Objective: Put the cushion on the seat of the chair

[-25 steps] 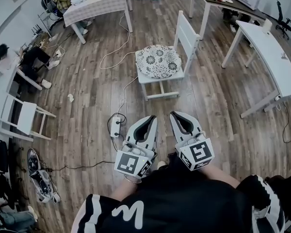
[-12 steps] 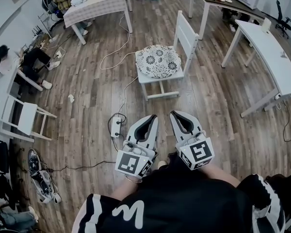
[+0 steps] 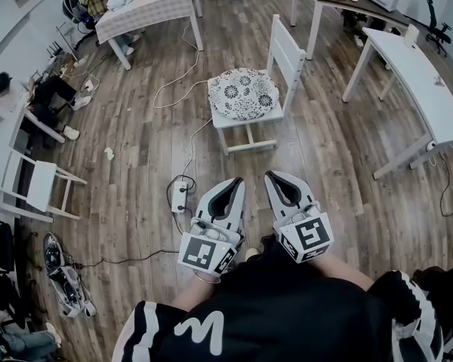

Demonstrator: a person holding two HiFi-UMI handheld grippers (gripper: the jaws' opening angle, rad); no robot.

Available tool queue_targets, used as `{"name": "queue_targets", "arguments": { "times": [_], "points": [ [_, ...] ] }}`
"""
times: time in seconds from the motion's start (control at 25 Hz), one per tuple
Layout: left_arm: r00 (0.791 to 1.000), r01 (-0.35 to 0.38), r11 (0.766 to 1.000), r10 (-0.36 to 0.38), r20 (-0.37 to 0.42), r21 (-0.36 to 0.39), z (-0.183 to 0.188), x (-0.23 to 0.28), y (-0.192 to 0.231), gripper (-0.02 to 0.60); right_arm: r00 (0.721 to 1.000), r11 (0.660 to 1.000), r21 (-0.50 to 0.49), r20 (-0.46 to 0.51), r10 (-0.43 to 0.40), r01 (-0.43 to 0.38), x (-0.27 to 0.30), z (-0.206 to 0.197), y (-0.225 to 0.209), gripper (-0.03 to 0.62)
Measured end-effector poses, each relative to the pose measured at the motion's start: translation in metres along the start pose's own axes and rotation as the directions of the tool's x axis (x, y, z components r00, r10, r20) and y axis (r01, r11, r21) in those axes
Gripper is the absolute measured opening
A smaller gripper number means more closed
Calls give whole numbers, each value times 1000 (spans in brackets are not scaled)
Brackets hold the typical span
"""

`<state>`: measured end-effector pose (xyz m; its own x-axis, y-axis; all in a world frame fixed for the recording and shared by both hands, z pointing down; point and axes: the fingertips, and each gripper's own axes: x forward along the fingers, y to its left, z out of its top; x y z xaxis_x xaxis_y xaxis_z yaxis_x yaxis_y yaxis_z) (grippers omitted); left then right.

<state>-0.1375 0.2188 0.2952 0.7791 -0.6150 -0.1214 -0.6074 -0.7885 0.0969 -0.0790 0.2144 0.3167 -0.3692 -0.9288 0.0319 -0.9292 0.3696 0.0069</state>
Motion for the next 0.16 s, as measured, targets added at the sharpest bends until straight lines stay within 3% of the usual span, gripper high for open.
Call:
{"name": "queue_targets", "arguments": {
  "times": [0.16],
  "points": [
    [1000, 3, 1000, -3, 3, 1, -2, -1, -3, 14, 1000, 1000, 2, -4, -3, 3, -3, -4, 0, 20]
  ]
}}
